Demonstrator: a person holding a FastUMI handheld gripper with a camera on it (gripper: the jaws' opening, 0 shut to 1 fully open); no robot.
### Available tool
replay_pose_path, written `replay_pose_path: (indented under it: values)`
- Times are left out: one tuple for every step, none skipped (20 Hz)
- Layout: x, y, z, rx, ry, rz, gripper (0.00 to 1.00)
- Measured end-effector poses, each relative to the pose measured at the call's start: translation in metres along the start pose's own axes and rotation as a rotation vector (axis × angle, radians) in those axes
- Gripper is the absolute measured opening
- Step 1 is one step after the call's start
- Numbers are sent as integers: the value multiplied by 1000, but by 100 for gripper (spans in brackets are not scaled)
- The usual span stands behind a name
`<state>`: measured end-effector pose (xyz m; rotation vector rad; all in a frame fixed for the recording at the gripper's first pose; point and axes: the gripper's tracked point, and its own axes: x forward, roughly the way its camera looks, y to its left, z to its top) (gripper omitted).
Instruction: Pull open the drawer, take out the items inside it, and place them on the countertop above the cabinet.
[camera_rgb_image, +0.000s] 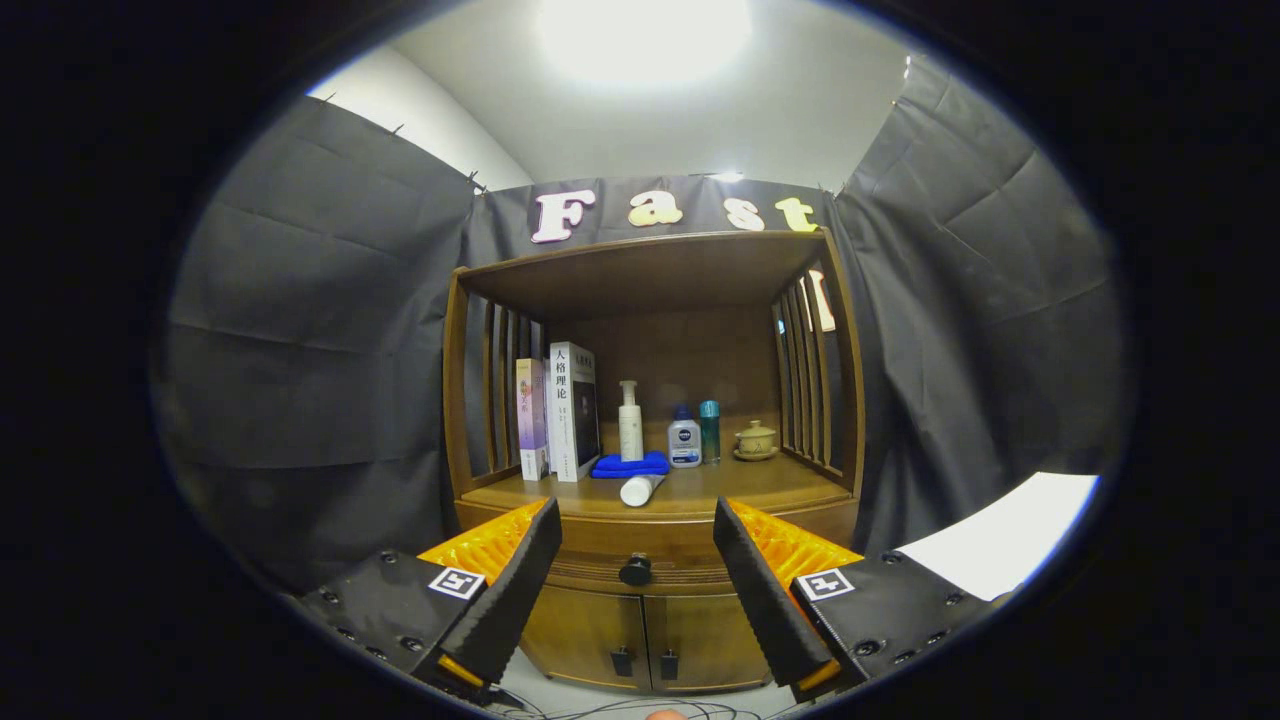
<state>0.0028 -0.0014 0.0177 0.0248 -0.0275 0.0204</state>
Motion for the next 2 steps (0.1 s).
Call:
replay_pose_path:
  values:
    - [0, 0, -1, -2, 2, 1, 97]
    - [1, 0, -2, -3, 4, 1, 97]
